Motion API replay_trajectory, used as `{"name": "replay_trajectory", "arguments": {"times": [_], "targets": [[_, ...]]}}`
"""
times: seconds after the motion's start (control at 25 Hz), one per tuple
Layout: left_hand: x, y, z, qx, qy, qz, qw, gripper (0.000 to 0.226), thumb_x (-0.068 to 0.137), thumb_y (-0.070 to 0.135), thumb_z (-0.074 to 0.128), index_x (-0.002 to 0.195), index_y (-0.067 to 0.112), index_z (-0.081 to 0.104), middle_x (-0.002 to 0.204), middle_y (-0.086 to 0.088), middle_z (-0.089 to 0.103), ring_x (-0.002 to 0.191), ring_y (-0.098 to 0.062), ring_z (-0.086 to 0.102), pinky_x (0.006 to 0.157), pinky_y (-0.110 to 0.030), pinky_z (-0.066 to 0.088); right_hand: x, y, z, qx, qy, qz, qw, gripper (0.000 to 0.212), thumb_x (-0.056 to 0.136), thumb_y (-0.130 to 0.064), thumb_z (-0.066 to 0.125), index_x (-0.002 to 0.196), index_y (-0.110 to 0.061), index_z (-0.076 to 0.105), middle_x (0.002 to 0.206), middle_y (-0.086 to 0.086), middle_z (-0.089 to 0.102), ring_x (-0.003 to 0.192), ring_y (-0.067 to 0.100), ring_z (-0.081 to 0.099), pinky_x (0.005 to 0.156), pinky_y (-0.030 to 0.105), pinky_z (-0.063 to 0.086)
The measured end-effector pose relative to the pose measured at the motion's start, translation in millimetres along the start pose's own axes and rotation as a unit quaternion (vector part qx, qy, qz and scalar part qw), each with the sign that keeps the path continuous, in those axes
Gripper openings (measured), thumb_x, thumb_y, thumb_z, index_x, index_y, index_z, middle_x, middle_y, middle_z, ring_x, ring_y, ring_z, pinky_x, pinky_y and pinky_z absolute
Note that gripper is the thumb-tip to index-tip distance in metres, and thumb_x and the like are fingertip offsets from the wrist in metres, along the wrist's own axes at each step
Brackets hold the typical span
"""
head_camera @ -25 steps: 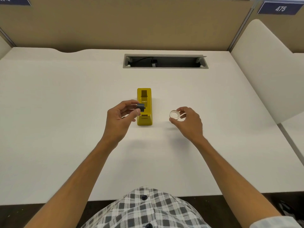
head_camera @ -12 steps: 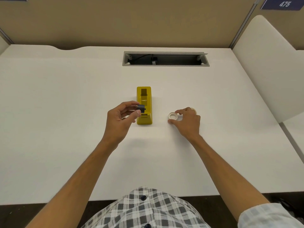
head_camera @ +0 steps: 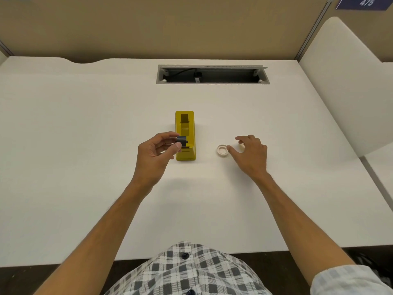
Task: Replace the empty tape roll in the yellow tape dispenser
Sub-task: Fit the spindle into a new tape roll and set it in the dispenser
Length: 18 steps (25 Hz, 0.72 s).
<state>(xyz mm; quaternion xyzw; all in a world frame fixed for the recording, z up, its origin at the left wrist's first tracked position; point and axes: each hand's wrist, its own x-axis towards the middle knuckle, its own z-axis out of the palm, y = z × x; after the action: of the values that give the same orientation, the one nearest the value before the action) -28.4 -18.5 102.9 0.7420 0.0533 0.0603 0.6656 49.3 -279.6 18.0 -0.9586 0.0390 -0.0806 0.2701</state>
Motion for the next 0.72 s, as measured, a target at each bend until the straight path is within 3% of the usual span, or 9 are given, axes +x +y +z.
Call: {"name": "replay_trajectory", "arguments": {"times": [0.12,0.24,0.36,0.52,0.72], "targets": [[1.1,1.6,-0.3,-0.001,0.000,0.001,1.000,0.022,0.089,0.012,0.065,0.111,0.012,0.068,0.103,-0.004,0.074,0.092,-0.021,0.071,0.075,-0.028,0.056,9.4,13.9,-9.3,-0.022,-0.027,0.003,0.999,0.047,0.080,-0.036,0.067,0.124,-0.020,0.061,0.124,0.000,0.061,0.117,0.023,0.054,0.098,0.039,0.034],[1.5,3.1,0.2,-0.003,-0.001,0.004,1.000,0.022,0.089,0.011,0.065,0.110,0.013,0.068,0.102,-0.004,0.074,0.091,-0.020,0.071,0.076,-0.028,0.056,18.9,23.9,-14.8,-0.094,-0.070,-0.001,0.993,0.059,0.082,-0.040,0.065,0.135,-0.017,0.053,0.141,0.001,0.053,0.126,0.026,0.049,0.102,0.042,0.035],[1.0,2.9,0.7,-0.003,0.000,0.004,1.000,0.022,0.089,0.012,0.065,0.110,0.013,0.068,0.103,-0.004,0.074,0.092,-0.020,0.071,0.076,-0.027,0.056,23.6,29.8,-17.2,-0.129,-0.104,0.001,0.986,0.056,0.081,-0.047,0.062,0.129,-0.020,0.057,0.135,-0.002,0.058,0.120,0.025,0.055,0.096,0.041,0.040],[0.7,3.0,0.3,-0.001,0.002,0.002,1.000,0.022,0.089,0.012,0.066,0.111,0.013,0.068,0.103,-0.004,0.074,0.092,-0.020,0.071,0.077,-0.028,0.056,24.5,30.6,-21.4,-0.125,-0.115,0.011,0.985,0.041,0.080,-0.041,0.063,0.115,-0.021,0.062,0.120,0.000,0.065,0.109,0.026,0.060,0.089,0.039,0.042],[0.0,3.0,-0.4,-0.001,-0.002,0.000,1.000,0.021,0.088,0.012,0.066,0.108,0.016,0.069,0.101,-0.002,0.074,0.090,-0.019,0.071,0.077,-0.029,0.056,26.1,28.9,-25.8,-0.124,-0.156,-0.003,0.980,0.064,0.081,-0.038,0.065,0.141,-0.026,0.046,0.143,0.001,0.049,0.129,0.024,0.048,0.102,0.041,0.038]]}}
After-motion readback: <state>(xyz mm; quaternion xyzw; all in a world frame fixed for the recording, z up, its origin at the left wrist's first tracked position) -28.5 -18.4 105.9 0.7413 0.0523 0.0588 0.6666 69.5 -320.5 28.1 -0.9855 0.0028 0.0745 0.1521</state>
